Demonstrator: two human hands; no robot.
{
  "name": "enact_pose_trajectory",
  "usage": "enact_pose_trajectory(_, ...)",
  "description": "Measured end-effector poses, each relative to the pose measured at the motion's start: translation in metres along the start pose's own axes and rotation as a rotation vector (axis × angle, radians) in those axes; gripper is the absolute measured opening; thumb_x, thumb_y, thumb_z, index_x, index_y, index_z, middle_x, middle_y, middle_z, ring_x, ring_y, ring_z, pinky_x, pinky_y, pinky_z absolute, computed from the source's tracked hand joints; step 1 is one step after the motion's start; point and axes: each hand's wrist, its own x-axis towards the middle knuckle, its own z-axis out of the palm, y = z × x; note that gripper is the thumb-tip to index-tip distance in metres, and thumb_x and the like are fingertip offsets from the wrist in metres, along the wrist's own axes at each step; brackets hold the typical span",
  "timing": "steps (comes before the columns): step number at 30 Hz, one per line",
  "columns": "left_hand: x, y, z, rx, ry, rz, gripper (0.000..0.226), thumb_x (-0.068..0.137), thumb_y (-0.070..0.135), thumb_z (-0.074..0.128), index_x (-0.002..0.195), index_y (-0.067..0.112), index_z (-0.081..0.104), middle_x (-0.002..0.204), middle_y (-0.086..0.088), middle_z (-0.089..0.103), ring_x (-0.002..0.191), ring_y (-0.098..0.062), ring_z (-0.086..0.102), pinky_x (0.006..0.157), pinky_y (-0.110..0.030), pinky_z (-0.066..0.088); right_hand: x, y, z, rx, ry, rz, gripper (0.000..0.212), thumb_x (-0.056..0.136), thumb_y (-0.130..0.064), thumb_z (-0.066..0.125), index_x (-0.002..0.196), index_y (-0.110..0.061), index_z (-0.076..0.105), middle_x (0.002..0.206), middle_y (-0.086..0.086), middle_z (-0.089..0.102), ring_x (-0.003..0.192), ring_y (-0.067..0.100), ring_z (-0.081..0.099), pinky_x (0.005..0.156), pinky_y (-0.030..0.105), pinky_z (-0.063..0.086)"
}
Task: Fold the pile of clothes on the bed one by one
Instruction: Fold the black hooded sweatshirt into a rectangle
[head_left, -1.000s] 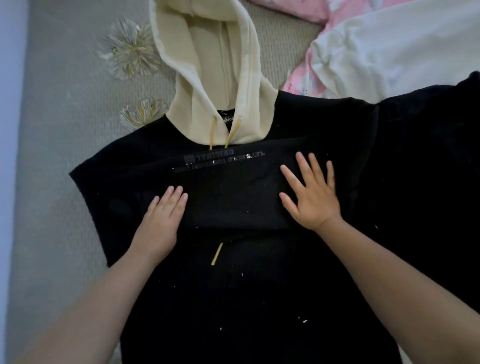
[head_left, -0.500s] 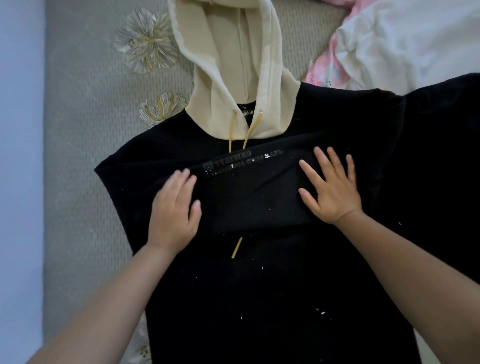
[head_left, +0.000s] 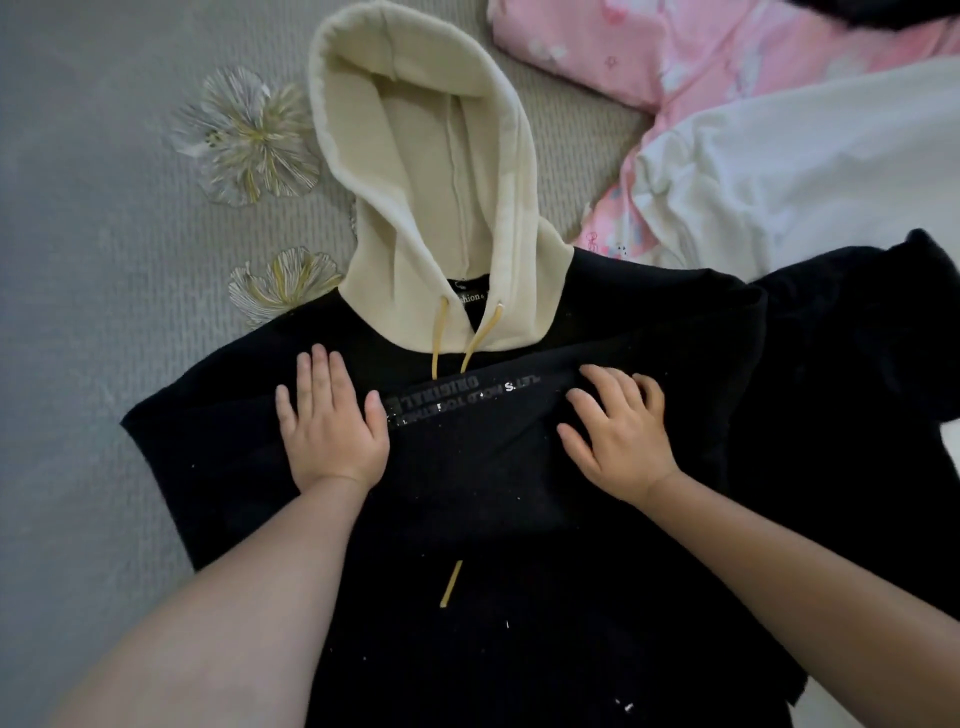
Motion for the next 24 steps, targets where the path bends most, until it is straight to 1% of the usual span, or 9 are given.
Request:
enact_pose_trajectory(3, 0.001, 0.0, -0.001, -0.012, -0.012, -0.005, 0.058, 0.094, 0.028, 0.035, 0.143, 0.002, 0.018, 0.153, -0.011, 0.014, 0.142, -0.022, 0.007, 0.113, -0.038, -0.005, 0.066, -0.008, -0.015, 0.211, 0.223, 0.019, 0.031, 0.081, -0.022, 0.047, 0.085, 0.001, 0.067, 0.097, 0.019, 0.066, 0.09, 0.036, 0.063, 0.08, 0.039, 0.04)
enact_pose_trajectory(5, 0.002, 0.0, -0.001, -0.01, -0.027, -0.009, 0.058, 0.094, 0.032, 0.027, 0.143, 0.002, 0.017, 0.153, -0.011, 0.013, 0.142, -0.021, 0.006, 0.112, -0.036, -0.007, 0.125, -0.005, -0.021, 0.426, 0.265, 0.23, 0.031, 0.086, -0.019, 0.05, 0.103, 0.004, 0.061, 0.112, 0.021, 0.059, 0.104, 0.037, 0.054, 0.088, 0.041, 0.039)
enact_pose_trajectory(7, 0.002, 0.0, -0.002, 0.001, -0.037, -0.007, 0.068, 0.087, 0.042, 0.011, 0.143, 0.003, 0.015, 0.153, -0.011, 0.011, 0.142, -0.021, 0.005, 0.111, -0.035, -0.009, 0.182, 0.002, -0.027, 0.682, 0.14, 0.461, 0.048, 0.092, -0.03, 0.047, 0.131, -0.003, 0.042, 0.133, 0.015, 0.046, 0.123, 0.028, 0.042, 0.1, 0.033, 0.03)
enact_pose_trajectory(9, 0.001, -0.001, -0.001, 0.008, -0.041, 0.007, 0.078, 0.08, 0.046, -0.002, 0.143, 0.004, 0.014, 0.153, -0.01, 0.011, 0.142, -0.02, 0.004, 0.112, -0.035, -0.008, 0.226, 0.007, -0.024, 0.861, -0.058, 0.555, 0.052, 0.094, -0.037, 0.043, 0.138, -0.012, 0.031, 0.131, 0.006, 0.047, 0.122, 0.02, 0.043, 0.099, 0.029, 0.034)
enact_pose_trajectory(12, 0.003, -0.002, 0.001, -0.011, -0.024, 0.0, 0.079, 0.078, 0.045, -0.005, 0.142, 0.005, 0.015, 0.153, -0.009, 0.012, 0.138, -0.013, -0.005, 0.111, -0.035, -0.009, 0.259, -0.003, -0.022, 0.841, -0.076, 0.45, 0.014, 0.095, -0.021, 0.041, 0.098, -0.016, 0.055, 0.083, -0.001, 0.052, 0.077, 0.014, 0.05, 0.071, 0.026, 0.038)
enact_pose_trajectory(14, 0.004, -0.002, 0.001, -0.028, -0.026, 0.004, 0.079, 0.078, 0.045, -0.005, 0.142, 0.006, 0.015, 0.153, -0.008, 0.011, 0.133, -0.01, -0.009, 0.111, -0.035, -0.009, 0.259, -0.01, -0.026, 0.82, 0.035, 0.399, 0.025, 0.091, -0.011, 0.043, 0.07, -0.022, 0.05, 0.062, -0.008, 0.04, 0.058, 0.006, 0.039, 0.057, 0.023, 0.033)
enact_pose_trajectory(19, 0.006, -0.003, 0.001, -0.048, 0.01, 0.005, 0.077, 0.081, 0.044, 0.001, 0.139, 0.002, 0.027, 0.149, -0.011, 0.024, 0.135, -0.013, 0.005, 0.112, -0.04, 0.001, 0.183, -0.016, -0.046, 0.806, -0.011, 0.128, 0.038, 0.088, 0.005, 0.047, 0.117, -0.014, 0.061, 0.094, -0.011, 0.06, 0.08, -0.005, 0.052, 0.07, -0.007, 0.033)
enact_pose_trajectory(22, 0.005, -0.004, 0.001, -0.019, -0.013, 0.007, 0.076, 0.082, 0.046, -0.001, 0.143, 0.005, 0.019, 0.153, -0.009, 0.014, 0.142, -0.017, 0.005, 0.111, -0.036, -0.007, 0.12, -0.009, -0.062, 0.908, 0.003, 0.058, 0.051, 0.081, 0.021, 0.048, 0.114, -0.018, 0.054, 0.106, -0.002, 0.058, 0.091, -0.015, 0.051, 0.087, -0.001, 0.034)
enact_pose_trajectory(24, 0.005, -0.006, 0.004, -0.021, -0.007, 0.01, 0.063, 0.093, 0.042, 0.015, 0.144, 0.006, 0.015, 0.154, -0.007, 0.01, 0.143, -0.017, 0.003, 0.111, -0.037, -0.007, 0.076, 0.002, -0.069, 0.879, 0.025, 0.004, 0.049, 0.076, 0.024, 0.052, 0.103, -0.015, 0.063, 0.109, -0.001, 0.057, 0.109, -0.006, 0.048, 0.099, 0.008, 0.033)
